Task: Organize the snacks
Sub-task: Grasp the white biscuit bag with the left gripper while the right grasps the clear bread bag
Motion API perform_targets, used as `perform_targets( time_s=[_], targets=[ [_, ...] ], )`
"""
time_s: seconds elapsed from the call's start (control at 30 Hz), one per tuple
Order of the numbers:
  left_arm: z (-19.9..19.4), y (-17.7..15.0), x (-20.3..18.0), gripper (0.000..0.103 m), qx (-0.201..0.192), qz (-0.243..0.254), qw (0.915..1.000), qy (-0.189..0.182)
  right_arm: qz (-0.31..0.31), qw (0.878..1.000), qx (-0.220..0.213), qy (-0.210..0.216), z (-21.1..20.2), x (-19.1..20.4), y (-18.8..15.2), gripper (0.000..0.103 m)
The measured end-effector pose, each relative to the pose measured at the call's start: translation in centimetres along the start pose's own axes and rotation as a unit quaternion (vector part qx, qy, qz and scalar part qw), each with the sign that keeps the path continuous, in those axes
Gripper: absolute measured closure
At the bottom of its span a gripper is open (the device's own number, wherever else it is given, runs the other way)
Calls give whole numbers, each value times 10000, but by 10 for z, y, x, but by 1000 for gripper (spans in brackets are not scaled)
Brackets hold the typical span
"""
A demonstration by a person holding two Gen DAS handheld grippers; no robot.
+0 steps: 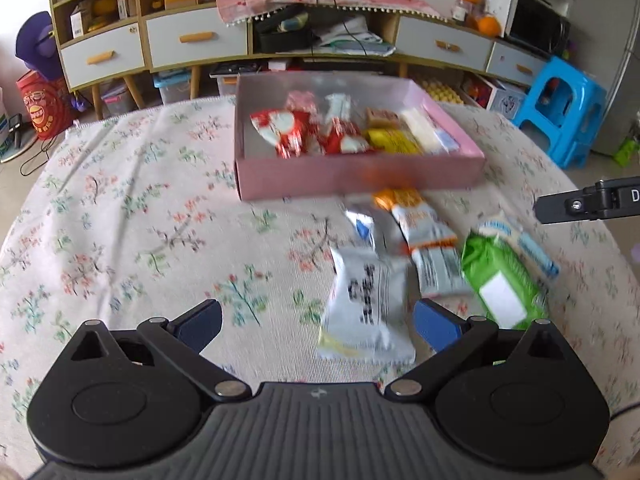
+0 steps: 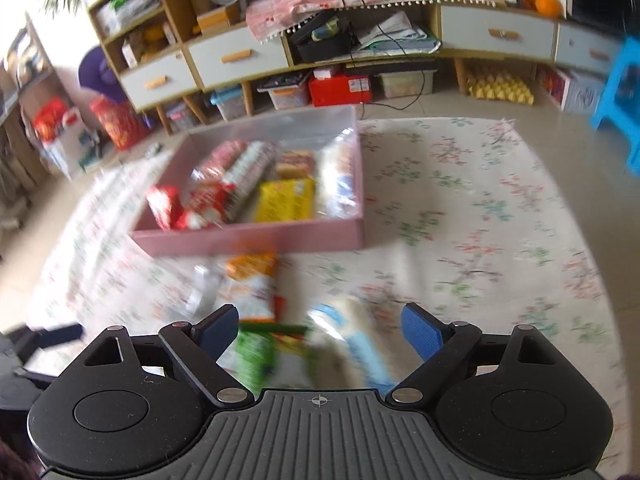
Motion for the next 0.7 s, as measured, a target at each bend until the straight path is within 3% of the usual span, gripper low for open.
perform_targets(
  time_s=[0.33, 0.43, 0.6, 0.7],
  targets=[
    [25, -19, -21, 1, 115, 680, 9974, -202, -839, 9954, 454, 0, 18, -31, -42, 13],
    [25, -25, -27, 0, -74, 947, 9954, -74, -1069, 9926, 578, 24, 27, -30, -52, 13],
    [25, -28, -24, 0, -317, 907, 9953, -102, -1481, 9883, 363, 26, 38, -24, -57, 7],
    [28, -26, -25, 0, -432, 883, 9951, -90, -1316, 9910, 240, 104, 44, -28, -58, 0]
  ],
)
Point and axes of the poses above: each gripper's, at about its wrist camera, not at the fingertips, and z roughly the way its jaws point, x to its left, y to its top, the point moved 4 cm from there along z, roughly the way its jaws point
